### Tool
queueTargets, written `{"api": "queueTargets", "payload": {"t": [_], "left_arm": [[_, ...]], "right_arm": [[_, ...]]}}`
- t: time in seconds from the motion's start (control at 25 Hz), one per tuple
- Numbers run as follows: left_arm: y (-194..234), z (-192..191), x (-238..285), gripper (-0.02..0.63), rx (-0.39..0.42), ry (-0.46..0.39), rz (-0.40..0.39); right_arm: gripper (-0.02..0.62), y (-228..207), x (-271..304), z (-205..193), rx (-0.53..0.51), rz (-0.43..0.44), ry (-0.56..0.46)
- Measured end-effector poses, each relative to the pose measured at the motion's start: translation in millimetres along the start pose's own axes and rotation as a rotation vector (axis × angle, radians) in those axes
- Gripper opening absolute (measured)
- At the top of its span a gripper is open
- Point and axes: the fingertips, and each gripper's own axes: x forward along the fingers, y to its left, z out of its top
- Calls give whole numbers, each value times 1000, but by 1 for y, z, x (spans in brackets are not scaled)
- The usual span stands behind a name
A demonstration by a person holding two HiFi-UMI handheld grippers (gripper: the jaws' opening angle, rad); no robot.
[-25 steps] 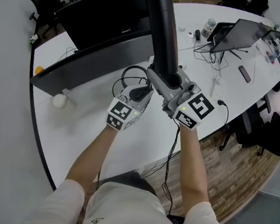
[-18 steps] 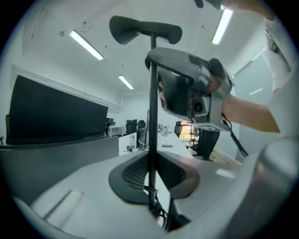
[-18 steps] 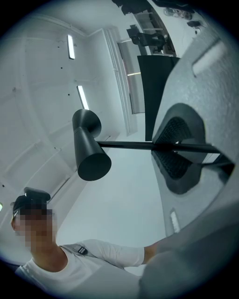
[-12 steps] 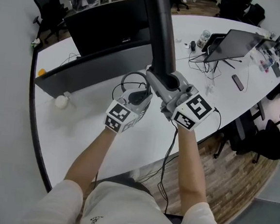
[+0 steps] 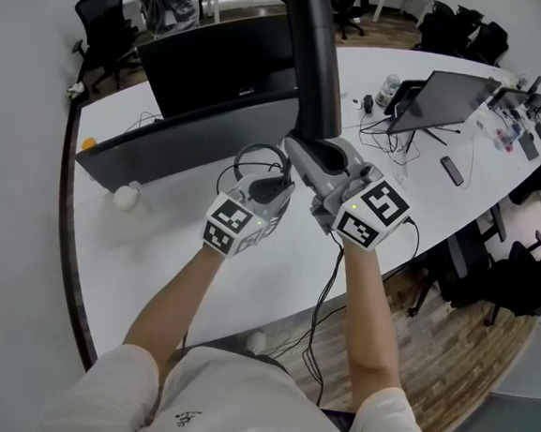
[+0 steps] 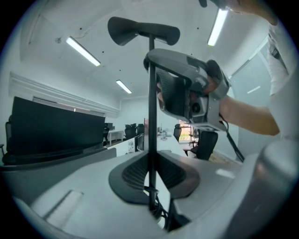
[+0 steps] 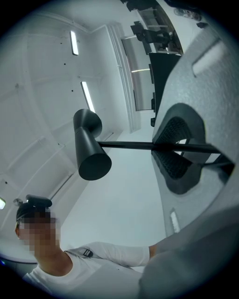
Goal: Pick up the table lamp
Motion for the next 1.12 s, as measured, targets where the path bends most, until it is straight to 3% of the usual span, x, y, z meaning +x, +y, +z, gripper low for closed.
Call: {"api": "queueTargets", "payload": {"t": [0.56, 1.12], "left_arm": [[-23, 31, -21, 49, 20, -17, -5], [-33, 39, -38, 49, 38, -20, -3]], "right_arm": [[38, 24, -10, 36, -9, 19, -4], [38, 42, -14, 47, -10, 20, -5]]}}
